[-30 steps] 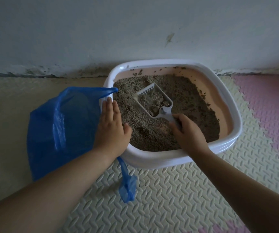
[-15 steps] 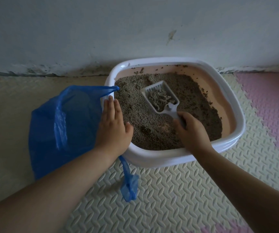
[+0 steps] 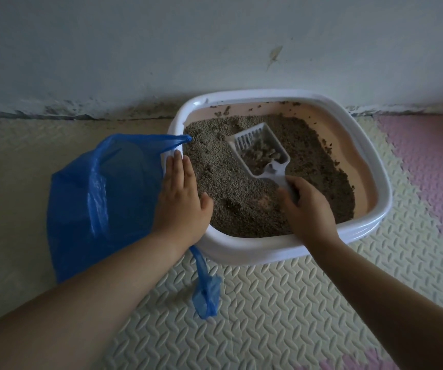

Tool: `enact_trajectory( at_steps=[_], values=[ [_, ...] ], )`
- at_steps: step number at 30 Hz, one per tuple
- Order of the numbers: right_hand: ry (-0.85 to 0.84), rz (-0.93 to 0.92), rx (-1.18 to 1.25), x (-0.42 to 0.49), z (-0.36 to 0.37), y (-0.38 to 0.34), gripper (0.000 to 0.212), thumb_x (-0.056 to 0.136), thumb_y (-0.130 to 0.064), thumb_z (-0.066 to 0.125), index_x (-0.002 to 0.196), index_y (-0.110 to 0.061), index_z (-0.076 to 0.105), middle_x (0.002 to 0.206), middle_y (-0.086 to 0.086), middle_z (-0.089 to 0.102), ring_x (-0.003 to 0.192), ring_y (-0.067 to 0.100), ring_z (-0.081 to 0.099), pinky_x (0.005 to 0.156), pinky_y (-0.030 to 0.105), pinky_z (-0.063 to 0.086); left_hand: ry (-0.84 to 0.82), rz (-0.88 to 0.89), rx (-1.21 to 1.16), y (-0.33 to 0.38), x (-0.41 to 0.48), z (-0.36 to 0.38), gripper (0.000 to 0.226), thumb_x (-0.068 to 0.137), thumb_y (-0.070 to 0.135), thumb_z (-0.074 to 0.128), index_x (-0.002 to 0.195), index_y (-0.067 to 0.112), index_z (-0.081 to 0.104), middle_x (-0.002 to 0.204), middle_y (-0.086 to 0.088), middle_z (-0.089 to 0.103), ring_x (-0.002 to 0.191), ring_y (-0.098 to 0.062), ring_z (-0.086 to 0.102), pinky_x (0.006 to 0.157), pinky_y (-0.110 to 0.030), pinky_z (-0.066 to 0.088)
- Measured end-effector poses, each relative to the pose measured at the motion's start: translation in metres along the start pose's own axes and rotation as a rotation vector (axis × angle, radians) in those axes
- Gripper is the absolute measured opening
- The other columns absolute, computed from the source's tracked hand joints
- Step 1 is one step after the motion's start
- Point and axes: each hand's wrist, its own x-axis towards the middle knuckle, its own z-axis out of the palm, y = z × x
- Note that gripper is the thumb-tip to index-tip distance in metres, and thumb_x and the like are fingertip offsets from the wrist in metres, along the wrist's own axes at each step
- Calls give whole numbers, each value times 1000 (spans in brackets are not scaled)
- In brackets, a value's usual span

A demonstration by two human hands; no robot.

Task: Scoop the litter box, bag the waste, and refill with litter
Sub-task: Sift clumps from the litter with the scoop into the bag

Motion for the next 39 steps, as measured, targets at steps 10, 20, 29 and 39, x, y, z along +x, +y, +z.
enact_trajectory(
  at_steps=[10, 20, 29, 39],
  values=[
    [-38, -32, -58, 0, 1, 1, 24, 94, -28, 55, 115, -19, 62, 79, -7, 59, 63, 5, 50, 51, 29, 38, 2, -7, 14, -1, 0, 1, 74, 92, 28, 38, 150, 2, 0, 159, -12, -10, 147, -22, -10, 120, -41, 10],
    [-77, -6, -64, 1, 3, 1, 23, 94, -28, 55, 115, -18, 59, 69, -11, 50, 57, 4, 45, 49, 26, 30, 5, -4, -1, -1, 0, 1, 74, 93, 29, 39, 151, 3, 1, 159, -11, -10, 147, -22, -10, 120, -41, 11],
    [-69, -13, -114, 0, 0, -1, 22, 94, -27, 55, 114, -20, 61, 70, -13, 50, 59, 3, 46, 48, 25, 29, 7, -1, 10, -1, 0, 2, 74, 92, 29, 39, 151, 3, 1, 159, -12, -9, 147, -22, -10, 120, -41, 11],
    [-44, -50, -80, -2, 0, -1, 23, 94, -27, 57, 115, -19, 60, 78, -12, 53, 63, 0, 47, 50, 23, 33, 5, 3, 9, 0, 0, 1, 74, 92, 28, 38, 151, 2, 3, 159, -13, -8, 147, -23, -9, 119, -42, 12]
  ],
)
